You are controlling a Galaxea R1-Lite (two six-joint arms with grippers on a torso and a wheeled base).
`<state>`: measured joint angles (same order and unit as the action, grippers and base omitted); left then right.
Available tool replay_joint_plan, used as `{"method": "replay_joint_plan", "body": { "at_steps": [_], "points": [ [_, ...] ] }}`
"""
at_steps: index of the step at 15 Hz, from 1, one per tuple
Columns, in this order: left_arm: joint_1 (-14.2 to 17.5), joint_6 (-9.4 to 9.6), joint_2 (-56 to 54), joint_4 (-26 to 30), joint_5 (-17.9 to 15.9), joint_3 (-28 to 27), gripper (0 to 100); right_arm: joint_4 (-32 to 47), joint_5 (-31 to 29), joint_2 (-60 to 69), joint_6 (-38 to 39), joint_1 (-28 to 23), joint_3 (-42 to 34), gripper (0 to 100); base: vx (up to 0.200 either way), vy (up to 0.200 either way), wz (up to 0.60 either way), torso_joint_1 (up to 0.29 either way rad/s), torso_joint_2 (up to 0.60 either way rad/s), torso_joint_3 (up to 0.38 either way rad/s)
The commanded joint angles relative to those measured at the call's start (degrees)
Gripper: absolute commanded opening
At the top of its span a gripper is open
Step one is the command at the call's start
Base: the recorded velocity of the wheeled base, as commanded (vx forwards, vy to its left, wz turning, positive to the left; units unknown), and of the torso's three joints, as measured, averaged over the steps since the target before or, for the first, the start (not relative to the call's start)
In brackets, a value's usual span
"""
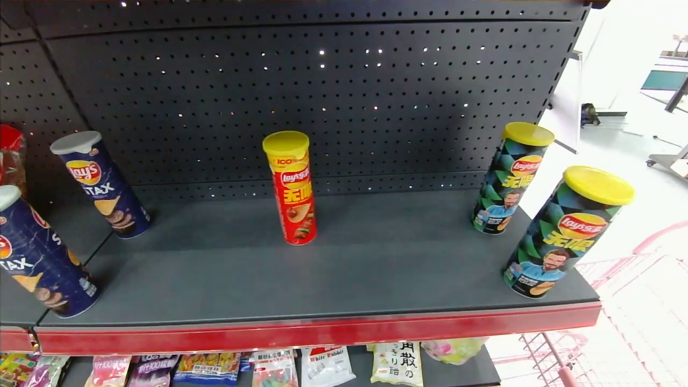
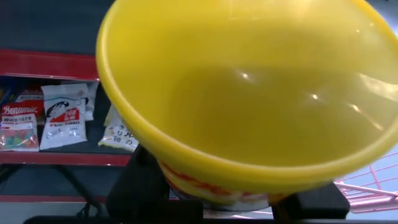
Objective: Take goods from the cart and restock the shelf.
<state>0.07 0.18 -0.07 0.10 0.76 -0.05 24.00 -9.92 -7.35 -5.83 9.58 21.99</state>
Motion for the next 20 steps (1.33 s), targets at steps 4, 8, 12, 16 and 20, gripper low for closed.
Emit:
{"method": "replay_joint_plan", "body": {
  "at_steps": [4,8,12,16,20],
  "points": [
    [0.01,-0.01,0.07,-0.01,0.04,-0.04,100,-0.1,1.84,-0.03,-0.15,1.23,-0.46,0,0.0,0.2,0.0,0.001,0.0,-0.001],
    [0.01,-0.09,0.07,-0.01,0.04,-0.04,100,-0.1,9.57,1.29,1.17,4.57,-2.39,0,0.0,0.0,0.0,0.0,0.0,0.0],
    [-0.86,1.05,2.62,-0.1,-0.93,-0.04,100,-4.84,12.91,0.85,3.28,6.5,-8.28,0,0.0,0.0,0.0,0.0,0.0,0.0],
    [-2.45,5.88,4.12,-0.36,-7.35,-0.21,100,-12.75,14.67,-3.11,3.28,6.59,-13.73,0,0.0,0.0,0.0,0.0,0.0,0.0],
    [-2.45,5.71,4.2,-0.36,-7.35,-0.21,100,-12.58,14.85,-3.55,3.28,6.59,-13.99,0,0.0,0.0,0.0,0.0,0.0,0.0]
  ]
}}
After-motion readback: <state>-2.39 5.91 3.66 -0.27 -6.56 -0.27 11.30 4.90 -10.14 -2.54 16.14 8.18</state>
